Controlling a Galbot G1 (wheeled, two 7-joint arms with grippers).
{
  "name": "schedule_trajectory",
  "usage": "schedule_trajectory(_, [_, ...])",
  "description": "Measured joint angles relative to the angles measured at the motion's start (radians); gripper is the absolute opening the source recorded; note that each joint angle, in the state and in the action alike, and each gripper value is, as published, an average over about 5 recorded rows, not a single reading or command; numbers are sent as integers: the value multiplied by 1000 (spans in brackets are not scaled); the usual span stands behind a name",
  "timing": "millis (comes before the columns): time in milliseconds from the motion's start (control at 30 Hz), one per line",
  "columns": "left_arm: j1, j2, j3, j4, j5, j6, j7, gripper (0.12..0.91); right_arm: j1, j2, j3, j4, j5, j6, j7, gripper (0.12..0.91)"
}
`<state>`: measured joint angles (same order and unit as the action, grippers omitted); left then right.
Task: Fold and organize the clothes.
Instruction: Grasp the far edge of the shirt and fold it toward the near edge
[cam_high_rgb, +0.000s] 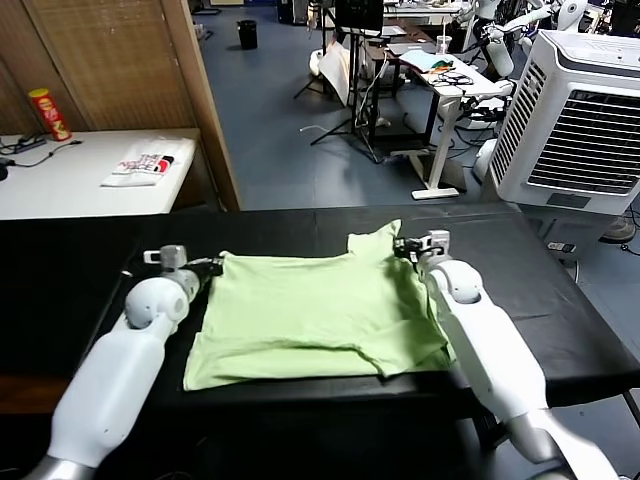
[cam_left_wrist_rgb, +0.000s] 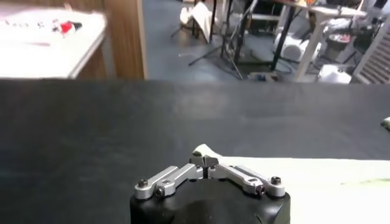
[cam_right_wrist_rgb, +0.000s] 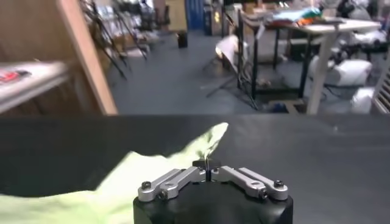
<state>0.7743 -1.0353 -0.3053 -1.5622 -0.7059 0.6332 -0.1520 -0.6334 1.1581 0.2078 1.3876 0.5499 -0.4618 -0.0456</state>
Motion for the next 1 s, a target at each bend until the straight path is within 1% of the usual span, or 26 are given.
schedule_trajectory(100, [56,24,-21,-80,0,-2,-3,127,-64,-50,23,94,35,-35,3,122])
schedule_trajectory(300, [213,79,-75,-248,1,-2,-8,127,-194,-144,80,250,128,-144,45,122])
schedule_trajectory(500, [392,115,-152,-410,9,4,-9,127,-314,-211,125,359,146,-171,47,122])
schedule_trajectory(600, [469,122,-186,-470,11,5,-9,127,-371,-232,144,404,139,-175,48,122])
schedule_trajectory(733, [552,124,-221,-521,18,1,-5,127,-437,-245,163,452,129,-182,49,122])
schedule_trajectory(1000, [652,122,-255,-551,42,-13,0,127,-510,-249,172,518,116,-193,56,122])
